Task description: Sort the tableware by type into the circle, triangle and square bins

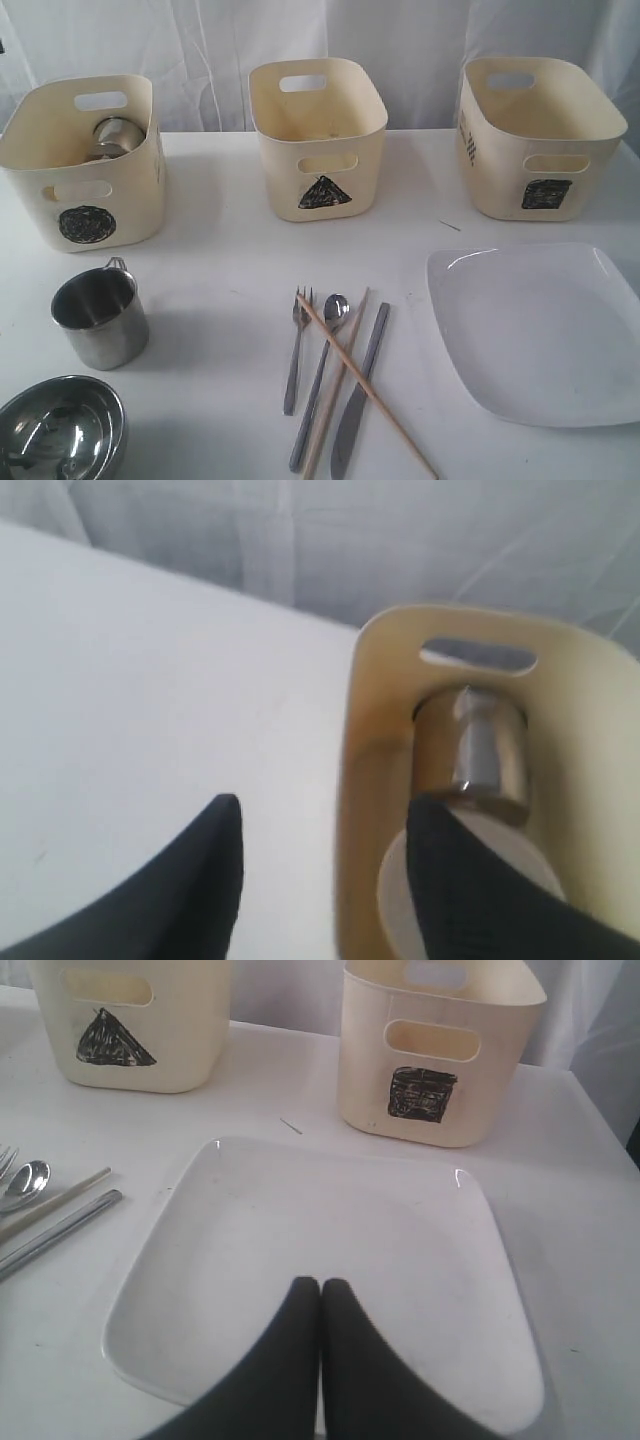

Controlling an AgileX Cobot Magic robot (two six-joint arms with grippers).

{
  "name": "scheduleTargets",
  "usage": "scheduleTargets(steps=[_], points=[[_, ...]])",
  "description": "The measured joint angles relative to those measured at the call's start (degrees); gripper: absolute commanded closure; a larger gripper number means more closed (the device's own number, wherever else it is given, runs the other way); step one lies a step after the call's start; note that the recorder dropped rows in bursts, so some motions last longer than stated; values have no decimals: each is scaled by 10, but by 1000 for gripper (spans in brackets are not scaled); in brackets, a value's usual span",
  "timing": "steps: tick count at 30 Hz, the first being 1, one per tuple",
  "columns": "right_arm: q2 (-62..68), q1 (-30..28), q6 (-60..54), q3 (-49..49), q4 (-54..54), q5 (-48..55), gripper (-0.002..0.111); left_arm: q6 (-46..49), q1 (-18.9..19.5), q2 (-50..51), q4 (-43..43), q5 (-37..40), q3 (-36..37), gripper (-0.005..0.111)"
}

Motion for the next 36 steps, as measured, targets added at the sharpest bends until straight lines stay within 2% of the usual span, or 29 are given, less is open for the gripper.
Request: scheduleTargets(steps=[5,8,11,15,18,26,28,31,32,34,36], points=[[0,0,0,0,0,0,108,59,0,-45,-24,239,-1,61],[0,0,0,0,0,0,108,180,0,-45,-104,340,16,62],[0,0,0,0,0,0,108,288,0,-41,-229,388,60,62],[0,0,0,0,0,0,108,380,0,-39,-387,346,138,56],[0,0,0,0,0,0,108,415,0,-39,-446,290,193,47],[0,0,0,0,0,0,108,468,0,-39,-477,188,298,45],[0,0,0,0,0,0,108,471,0,-39,-482,150,315,52],[0,0,0,0,0,0,108,472,0,-39,-484,98,328,79],[0,0,0,0,0,0,108,473,0,-39,-485,87,328,92],[0,0,0,0,0,0,108,473,0,-39,-487,65,328,106],[0,0,0,0,0,0,108,477,0,-39,-486,51,326,106]])
